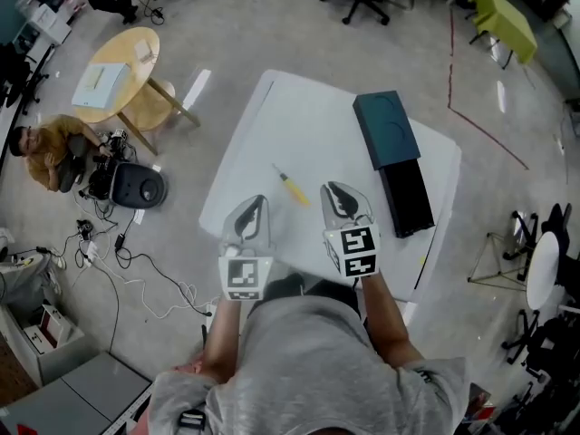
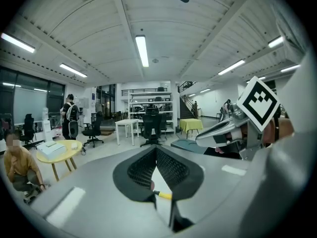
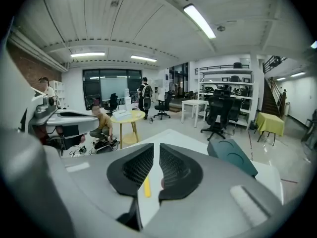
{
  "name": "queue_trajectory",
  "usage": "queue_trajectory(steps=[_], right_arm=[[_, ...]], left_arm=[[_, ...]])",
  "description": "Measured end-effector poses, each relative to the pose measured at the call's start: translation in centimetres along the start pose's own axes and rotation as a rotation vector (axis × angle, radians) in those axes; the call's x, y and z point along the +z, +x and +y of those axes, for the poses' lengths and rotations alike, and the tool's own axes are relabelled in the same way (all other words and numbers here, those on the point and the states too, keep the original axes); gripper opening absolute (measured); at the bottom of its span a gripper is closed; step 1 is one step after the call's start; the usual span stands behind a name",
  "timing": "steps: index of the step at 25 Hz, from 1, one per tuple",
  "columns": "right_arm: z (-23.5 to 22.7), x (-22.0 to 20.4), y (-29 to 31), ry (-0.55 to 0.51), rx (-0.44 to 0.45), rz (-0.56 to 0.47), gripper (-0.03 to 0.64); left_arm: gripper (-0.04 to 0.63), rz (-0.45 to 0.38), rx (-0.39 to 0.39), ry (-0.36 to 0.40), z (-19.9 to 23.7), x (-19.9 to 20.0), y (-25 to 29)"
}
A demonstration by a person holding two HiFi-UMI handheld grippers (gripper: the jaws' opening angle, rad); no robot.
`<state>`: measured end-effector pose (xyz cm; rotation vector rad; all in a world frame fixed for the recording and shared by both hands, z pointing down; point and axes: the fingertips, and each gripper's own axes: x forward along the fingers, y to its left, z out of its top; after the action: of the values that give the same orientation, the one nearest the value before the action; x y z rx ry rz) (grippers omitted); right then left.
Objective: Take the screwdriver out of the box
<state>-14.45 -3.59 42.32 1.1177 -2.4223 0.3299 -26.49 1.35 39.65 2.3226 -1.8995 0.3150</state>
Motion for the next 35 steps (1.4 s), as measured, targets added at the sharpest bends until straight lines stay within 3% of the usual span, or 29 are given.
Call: queue_trajectory(steps=[19, 35], right_arm=[[-2.1, -1.7, -7.5, 0.086, -0.212, -0.099, 0.005], [-2.9, -2.4, -8.6, 0.085, -0.237, -0.088, 0.003]], left_arm=[[0.012, -0.039, -0.214, 0.065, -5.7, 1.9, -0.2], [0.012, -0.031, -0.243, 0.070, -7.0, 1.6, 0.2]])
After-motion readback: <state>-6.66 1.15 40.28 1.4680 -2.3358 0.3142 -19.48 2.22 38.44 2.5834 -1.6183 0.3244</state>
